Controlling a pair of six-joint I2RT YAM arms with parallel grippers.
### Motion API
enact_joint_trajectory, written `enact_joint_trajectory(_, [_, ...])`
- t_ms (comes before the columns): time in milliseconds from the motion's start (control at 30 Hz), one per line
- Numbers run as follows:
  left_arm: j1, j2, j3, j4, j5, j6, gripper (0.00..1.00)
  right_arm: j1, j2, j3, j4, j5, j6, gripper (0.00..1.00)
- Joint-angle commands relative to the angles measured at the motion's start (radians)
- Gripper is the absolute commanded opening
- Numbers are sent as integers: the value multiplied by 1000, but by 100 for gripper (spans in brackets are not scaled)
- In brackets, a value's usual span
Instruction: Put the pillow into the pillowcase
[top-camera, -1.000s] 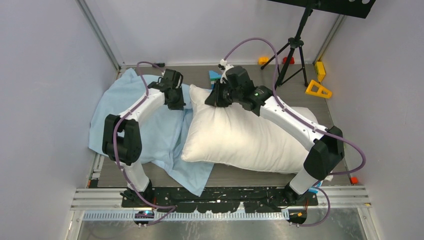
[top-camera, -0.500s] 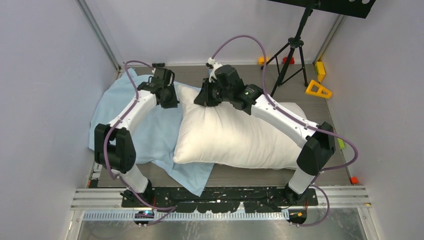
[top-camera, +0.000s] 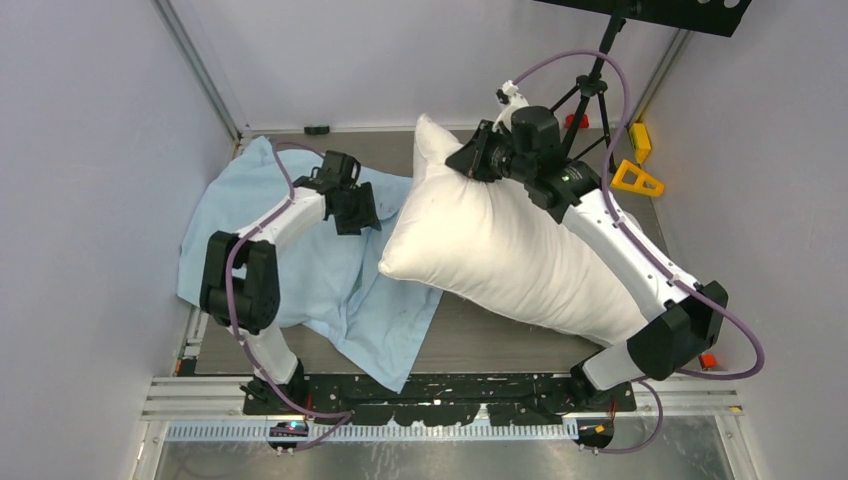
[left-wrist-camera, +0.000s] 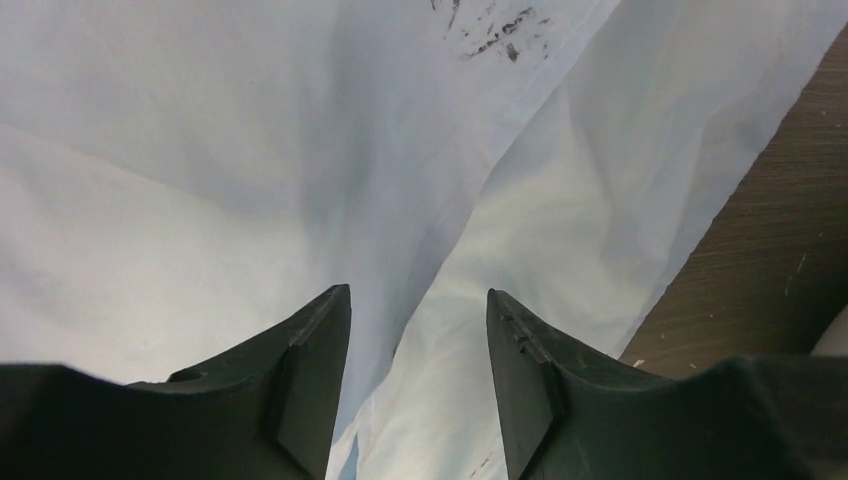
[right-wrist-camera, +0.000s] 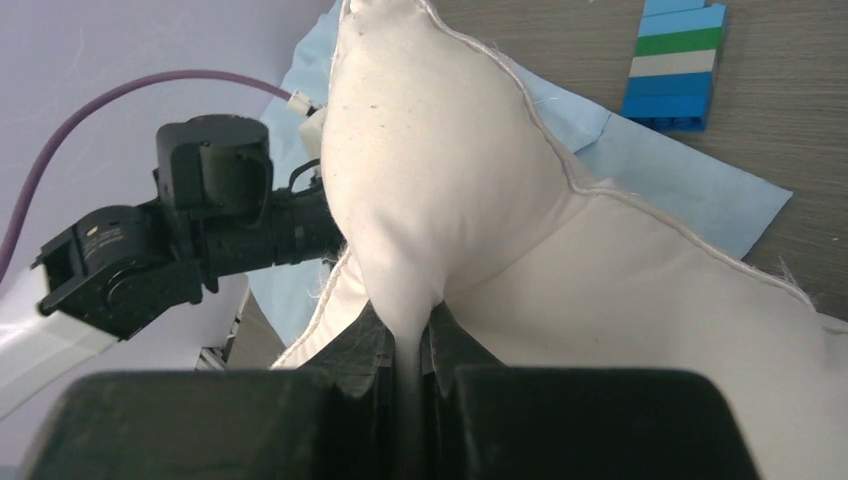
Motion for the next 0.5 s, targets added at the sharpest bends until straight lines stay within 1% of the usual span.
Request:
enact_joint_trajectory(0, [-6, 62, 37, 64, -2, 4, 53, 20, -31, -14, 47, -46, 15, 0])
enact_joint_trajectory(133, [-5, 115, 64, 57, -72, 24, 47, 20, -20, -9, 52, -96, 15, 0])
enact_joint_trajectory(167, [-5, 123, 71, 51, -93, 28, 43, 21, -13, -5, 53, -114, 17, 0])
enact_joint_trajectory(267, [-3, 111, 69, 49, -159, 27, 27, 35, 13, 7, 87, -175, 26, 0])
enact_joint_trajectory(333, [-1, 69, 52, 58, -180, 17, 14, 74, 50, 24, 118, -172, 28, 1])
enact_joint_trajectory(400, [3, 38, 49, 56, -188, 9, 7, 130, 97, 36, 159, -153, 27, 0])
enact_joint_trajectory(467, [8, 19, 62, 29, -202, 5, 4, 194, 137, 24, 224, -104, 21, 1])
